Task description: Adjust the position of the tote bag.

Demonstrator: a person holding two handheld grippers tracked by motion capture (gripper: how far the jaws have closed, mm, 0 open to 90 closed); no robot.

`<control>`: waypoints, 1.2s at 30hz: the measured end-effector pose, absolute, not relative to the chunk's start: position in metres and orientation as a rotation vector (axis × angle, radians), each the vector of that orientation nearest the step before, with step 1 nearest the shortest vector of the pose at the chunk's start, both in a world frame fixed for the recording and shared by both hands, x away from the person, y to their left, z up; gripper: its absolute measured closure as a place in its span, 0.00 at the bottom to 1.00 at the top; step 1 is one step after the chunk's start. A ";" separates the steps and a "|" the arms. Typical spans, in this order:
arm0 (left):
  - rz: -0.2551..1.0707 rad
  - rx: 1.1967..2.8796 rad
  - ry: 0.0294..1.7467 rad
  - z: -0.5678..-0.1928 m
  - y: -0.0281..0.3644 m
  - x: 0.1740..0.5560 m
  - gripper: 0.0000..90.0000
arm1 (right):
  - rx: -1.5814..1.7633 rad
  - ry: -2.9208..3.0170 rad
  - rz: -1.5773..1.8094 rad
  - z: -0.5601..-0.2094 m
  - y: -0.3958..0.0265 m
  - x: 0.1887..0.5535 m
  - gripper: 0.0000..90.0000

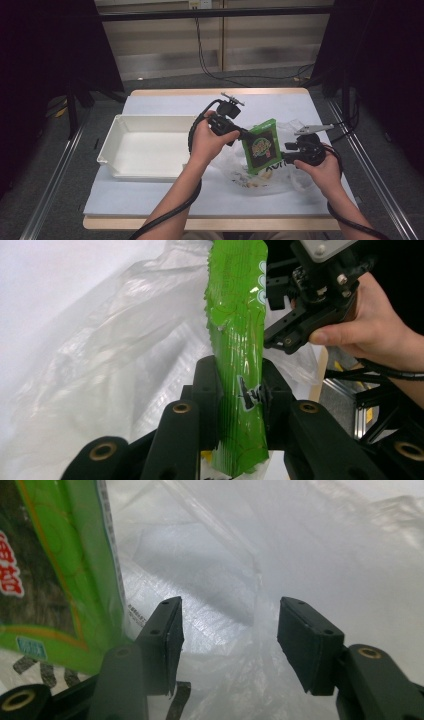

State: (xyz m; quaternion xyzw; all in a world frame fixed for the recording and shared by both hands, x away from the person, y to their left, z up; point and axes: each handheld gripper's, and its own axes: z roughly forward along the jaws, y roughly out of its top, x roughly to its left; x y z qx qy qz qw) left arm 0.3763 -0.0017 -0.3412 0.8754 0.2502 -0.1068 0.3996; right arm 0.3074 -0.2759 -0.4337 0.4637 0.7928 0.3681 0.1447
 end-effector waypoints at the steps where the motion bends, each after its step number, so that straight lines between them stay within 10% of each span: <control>1: -0.272 2.213 0.629 -0.341 0.000 0.377 0.83 | 1.339 2.282 1.060 -0.434 -0.276 0.308 0.46; 36: -0.152 2.249 0.636 -0.281 0.042 0.401 0.83 | 1.328 2.315 1.066 -0.413 -0.265 0.311 0.22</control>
